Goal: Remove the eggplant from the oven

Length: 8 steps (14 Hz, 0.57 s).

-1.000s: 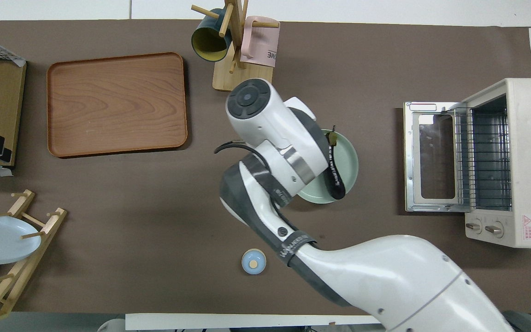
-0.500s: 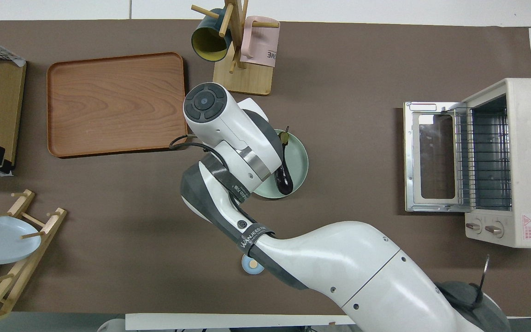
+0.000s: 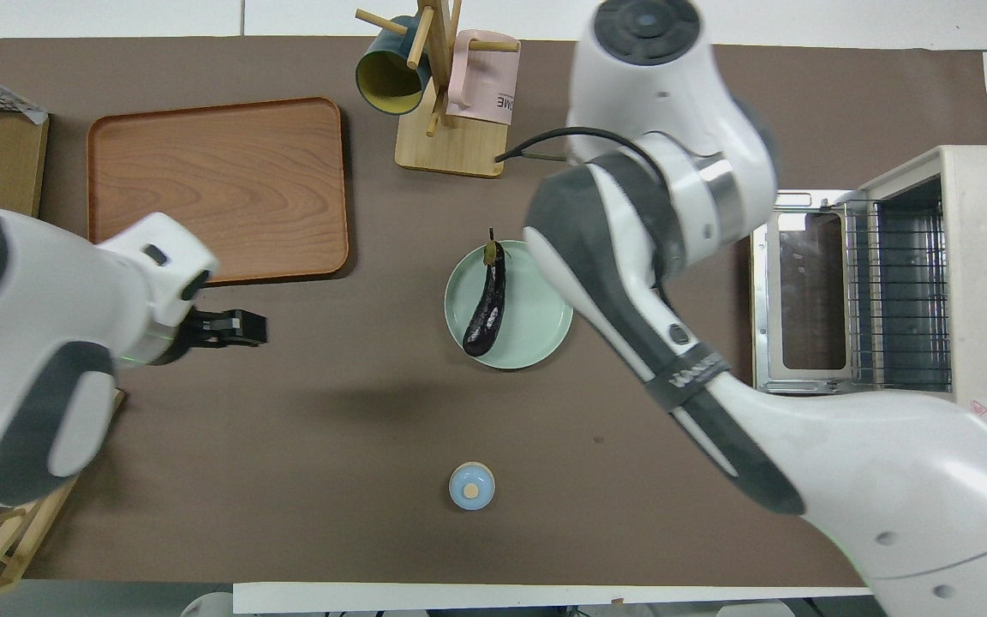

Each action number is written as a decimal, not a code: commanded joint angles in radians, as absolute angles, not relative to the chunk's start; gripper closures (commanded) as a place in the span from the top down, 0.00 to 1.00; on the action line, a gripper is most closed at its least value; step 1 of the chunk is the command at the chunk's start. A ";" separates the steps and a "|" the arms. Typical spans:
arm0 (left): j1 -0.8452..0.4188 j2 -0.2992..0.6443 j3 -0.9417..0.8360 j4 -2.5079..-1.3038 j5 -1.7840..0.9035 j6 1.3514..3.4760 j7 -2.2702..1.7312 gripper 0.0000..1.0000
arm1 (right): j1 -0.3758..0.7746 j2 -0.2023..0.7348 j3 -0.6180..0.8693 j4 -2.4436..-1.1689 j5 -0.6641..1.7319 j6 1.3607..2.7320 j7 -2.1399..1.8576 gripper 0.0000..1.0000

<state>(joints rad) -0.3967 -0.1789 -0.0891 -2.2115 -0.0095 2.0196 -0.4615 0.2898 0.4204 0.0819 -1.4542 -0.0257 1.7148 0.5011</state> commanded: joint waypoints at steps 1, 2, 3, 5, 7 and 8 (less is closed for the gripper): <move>-0.596 0.008 -0.072 -2.150 -0.011 2.262 -0.773 1.00 | 0.195 0.263 0.098 -1.875 -0.025 1.961 0.363 0.06; -0.632 0.096 -0.074 -2.102 -0.011 2.351 -0.866 1.00 | 0.164 0.243 0.097 -1.946 -0.043 2.021 0.297 0.06; -0.650 0.154 -0.074 -2.074 -0.015 2.431 -0.912 1.00 | 0.134 0.230 0.097 -1.989 -0.081 2.054 0.240 0.06; -0.693 0.230 -0.072 -2.045 -0.043 2.538 -0.954 1.00 | 0.074 0.235 0.098 -2.046 -0.184 2.088 0.190 0.06; -0.706 0.294 -0.072 -2.010 -0.043 2.560 -0.957 1.00 | 0.057 0.226 0.098 -2.123 -0.206 2.166 0.192 0.06; -0.715 0.320 -0.072 -1.991 -0.043 2.580 -0.959 1.00 | 0.055 0.221 0.097 -2.137 -0.215 2.190 0.189 0.06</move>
<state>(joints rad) -0.6856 0.2720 -0.0911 -2.0411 -0.0264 2.5536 -0.9468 0.0677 0.2707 0.0816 -2.0587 -0.1903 2.1321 0.2039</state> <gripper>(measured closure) 0.000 0.943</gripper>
